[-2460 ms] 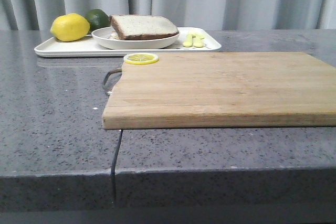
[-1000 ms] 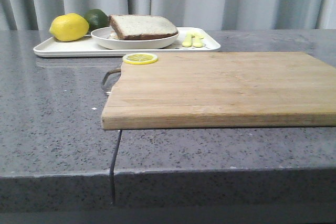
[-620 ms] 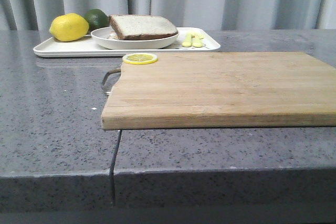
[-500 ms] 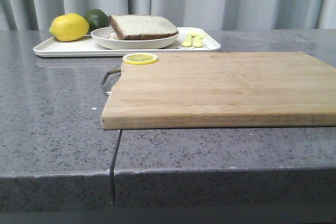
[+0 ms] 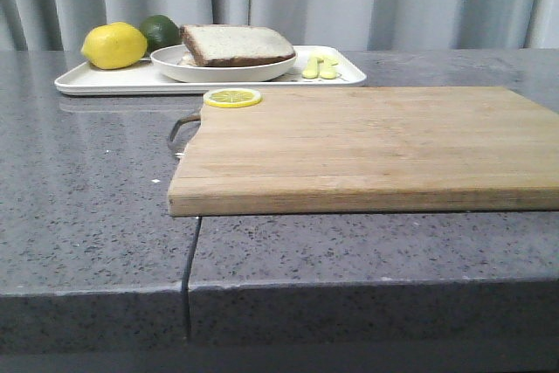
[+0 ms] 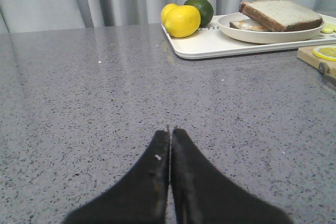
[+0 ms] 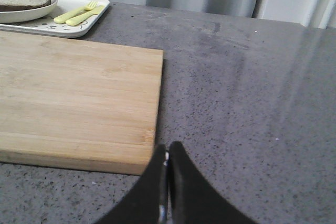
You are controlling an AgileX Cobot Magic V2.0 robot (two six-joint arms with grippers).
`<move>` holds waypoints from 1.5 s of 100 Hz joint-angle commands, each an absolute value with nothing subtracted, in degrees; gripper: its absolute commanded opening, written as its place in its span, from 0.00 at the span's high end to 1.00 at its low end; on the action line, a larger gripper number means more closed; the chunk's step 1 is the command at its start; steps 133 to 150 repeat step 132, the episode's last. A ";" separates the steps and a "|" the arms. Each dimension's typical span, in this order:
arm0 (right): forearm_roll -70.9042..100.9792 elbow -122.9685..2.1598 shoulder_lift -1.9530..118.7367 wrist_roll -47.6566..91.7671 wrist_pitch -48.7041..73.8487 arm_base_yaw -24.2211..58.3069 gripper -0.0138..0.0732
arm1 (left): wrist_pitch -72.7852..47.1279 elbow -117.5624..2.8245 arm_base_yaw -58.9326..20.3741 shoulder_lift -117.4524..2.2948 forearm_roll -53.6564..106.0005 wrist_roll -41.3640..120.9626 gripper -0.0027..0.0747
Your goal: Place bread and move sandwich to tray
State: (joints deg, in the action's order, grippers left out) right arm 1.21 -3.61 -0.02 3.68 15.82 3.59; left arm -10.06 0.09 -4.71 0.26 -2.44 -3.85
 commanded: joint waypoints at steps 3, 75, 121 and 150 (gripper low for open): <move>2.31 -2.21 0.54 2.95 5.54 3.37 0.92 | -5.48 0.96 -5.01 2.18 -2.04 -4.47 0.99; -1.26 1.57 0.54 2.32 -0.39 3.37 0.92 | -5.48 0.96 -5.01 2.18 -2.04 -4.47 0.99; -1.26 1.57 0.54 2.32 -0.39 3.37 0.92 | -5.48 0.96 -5.01 2.18 -2.04 -4.47 0.99; -1.26 1.57 0.54 2.32 -0.39 3.37 0.92 | -5.48 0.96 -5.01 2.18 -2.04 -4.47 0.99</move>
